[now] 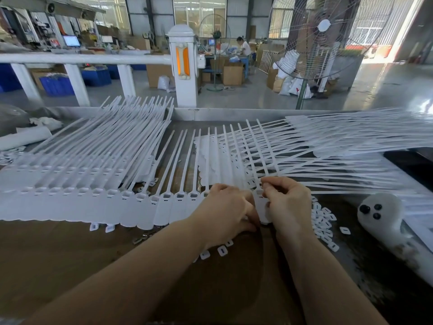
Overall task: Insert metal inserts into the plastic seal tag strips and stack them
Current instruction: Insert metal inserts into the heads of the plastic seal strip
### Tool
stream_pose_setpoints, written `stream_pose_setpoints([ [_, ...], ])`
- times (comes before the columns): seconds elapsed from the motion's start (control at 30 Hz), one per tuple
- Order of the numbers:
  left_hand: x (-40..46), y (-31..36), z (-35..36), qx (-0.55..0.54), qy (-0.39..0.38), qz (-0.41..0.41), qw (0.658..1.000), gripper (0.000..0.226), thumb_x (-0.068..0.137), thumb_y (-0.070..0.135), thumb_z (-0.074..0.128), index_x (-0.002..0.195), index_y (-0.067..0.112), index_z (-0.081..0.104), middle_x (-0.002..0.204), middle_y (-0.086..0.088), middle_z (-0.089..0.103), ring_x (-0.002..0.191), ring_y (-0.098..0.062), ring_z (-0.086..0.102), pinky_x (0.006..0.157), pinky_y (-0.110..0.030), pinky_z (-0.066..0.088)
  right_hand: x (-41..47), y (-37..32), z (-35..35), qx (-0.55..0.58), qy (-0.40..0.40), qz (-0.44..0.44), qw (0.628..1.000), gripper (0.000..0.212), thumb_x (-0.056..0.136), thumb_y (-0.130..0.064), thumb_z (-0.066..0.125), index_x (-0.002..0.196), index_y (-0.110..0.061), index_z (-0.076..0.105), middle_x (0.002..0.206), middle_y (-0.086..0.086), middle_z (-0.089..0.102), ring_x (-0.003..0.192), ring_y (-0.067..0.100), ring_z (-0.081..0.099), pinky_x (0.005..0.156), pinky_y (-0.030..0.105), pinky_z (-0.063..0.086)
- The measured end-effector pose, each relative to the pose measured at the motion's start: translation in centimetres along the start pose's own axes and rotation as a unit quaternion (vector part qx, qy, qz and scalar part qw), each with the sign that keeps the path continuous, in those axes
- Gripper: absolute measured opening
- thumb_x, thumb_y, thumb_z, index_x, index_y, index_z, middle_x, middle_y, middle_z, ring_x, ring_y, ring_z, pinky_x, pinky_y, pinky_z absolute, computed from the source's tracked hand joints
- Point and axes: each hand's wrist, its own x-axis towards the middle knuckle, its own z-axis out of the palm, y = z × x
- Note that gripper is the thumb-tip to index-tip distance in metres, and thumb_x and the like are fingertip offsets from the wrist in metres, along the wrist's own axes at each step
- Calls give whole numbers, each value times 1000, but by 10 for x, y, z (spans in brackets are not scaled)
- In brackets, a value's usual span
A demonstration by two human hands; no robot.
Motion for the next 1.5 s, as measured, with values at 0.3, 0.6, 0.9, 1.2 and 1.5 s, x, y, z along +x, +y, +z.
stream_pose_setpoints([
  [0.3, -9, -2, 4, -66, 3, -8, 998, 18, 88, 33, 58, 100, 30, 71, 105, 10, 57, 103, -9, 49, 100, -37, 34, 1, 4, 2, -56, -11, -30, 998, 15, 87, -9, 61, 85, -21, 70, 83, -3, 67, 80, 10, 63, 73, 27, 53],
  [0.6, -31, -10, 1, -163, 17, -34, 986, 12, 79, 27, 71, 90, 25, 74, 87, 21, 52, 90, 3, 47, 81, -6, 34, -5, 2, 4, -201, -48, -135, 969, 14, 87, -11, 60, 94, -16, 72, 88, -7, 65, 88, 9, 57, 79, 19, 43],
  [0.9, -57, -19, 2, -170, 117, -178, 962, 5, 81, 29, 68, 86, 31, 71, 85, 21, 52, 84, 1, 52, 75, -10, 40, -16, -9, 2, -305, -95, -258, 912, 15, 89, -11, 58, 98, -11, 70, 98, 2, 67, 95, 16, 57, 86, 25, 44],
  [1.2, -68, -17, 10, -146, 169, -188, 956, 8, 82, 28, 68, 89, 31, 71, 82, 24, 53, 88, 0, 52, 93, -35, 43, -34, -23, -29, -398, -275, -201, 852, 10, 84, -29, 66, 94, -32, 68, 88, -20, 58, 86, -3, 52, 78, 13, 39],
  [1.5, -71, -15, 21, -41, 149, -144, 977, 39, 93, 43, 45, 132, 43, 44, 138, 24, 42, 128, 2, 30, 112, -29, 11, -47, -22, -29, -436, -286, -225, 823, 14, 86, -35, 62, 97, -30, 69, 95, -15, 56, 88, 3, 52, 82, 22, 41],
])
